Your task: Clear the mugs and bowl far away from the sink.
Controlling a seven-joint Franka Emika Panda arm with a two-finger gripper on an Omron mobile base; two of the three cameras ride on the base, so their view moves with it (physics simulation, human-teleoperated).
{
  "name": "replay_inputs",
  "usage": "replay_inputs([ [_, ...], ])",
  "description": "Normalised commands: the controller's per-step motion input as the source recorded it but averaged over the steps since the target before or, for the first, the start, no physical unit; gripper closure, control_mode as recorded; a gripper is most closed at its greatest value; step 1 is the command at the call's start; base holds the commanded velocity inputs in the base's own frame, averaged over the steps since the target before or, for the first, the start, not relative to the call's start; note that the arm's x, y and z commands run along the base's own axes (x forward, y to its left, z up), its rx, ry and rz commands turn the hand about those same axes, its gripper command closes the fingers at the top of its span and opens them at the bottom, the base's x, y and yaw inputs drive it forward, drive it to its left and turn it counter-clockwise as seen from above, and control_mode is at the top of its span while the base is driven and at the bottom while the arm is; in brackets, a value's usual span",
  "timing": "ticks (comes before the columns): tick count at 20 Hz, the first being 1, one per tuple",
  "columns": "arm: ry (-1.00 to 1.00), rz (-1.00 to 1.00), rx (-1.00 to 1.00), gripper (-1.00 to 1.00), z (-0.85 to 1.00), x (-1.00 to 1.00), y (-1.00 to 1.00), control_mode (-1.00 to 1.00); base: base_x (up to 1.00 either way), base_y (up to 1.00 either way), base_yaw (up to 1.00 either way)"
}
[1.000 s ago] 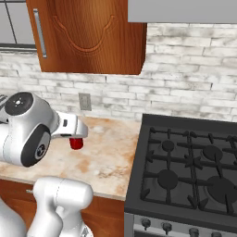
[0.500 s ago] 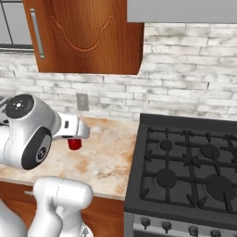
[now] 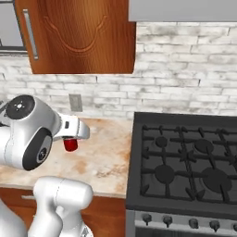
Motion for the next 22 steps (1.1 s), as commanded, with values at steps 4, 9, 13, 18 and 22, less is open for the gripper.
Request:
replay_inputs([
  [4, 0.00, 0.00, 0.00, -1.00, 0.00, 0.00, 0.00, 1.00, -1.00, 0.78, -0.11],
  [9, 0.00, 0.00, 0.00, -1.00, 0.00, 0.00, 0.00, 1.00, -0.99, 0.91, 0.00],
  [13, 0.00, 0.00, 0.00, -1.00, 0.00, 0.00, 0.00, 1.00, -0.96, -0.52, -0.05],
  [18, 0.00, 0.00, 0.00, -1.00, 0.00, 0.00, 0.00, 1.00, -0.53, -1.00, -0.27],
  [22, 0.00, 0.00, 0.00, -1.00, 0.00, 0.00, 0.00, 1.00, -0.32, -1.00, -0.40],
])
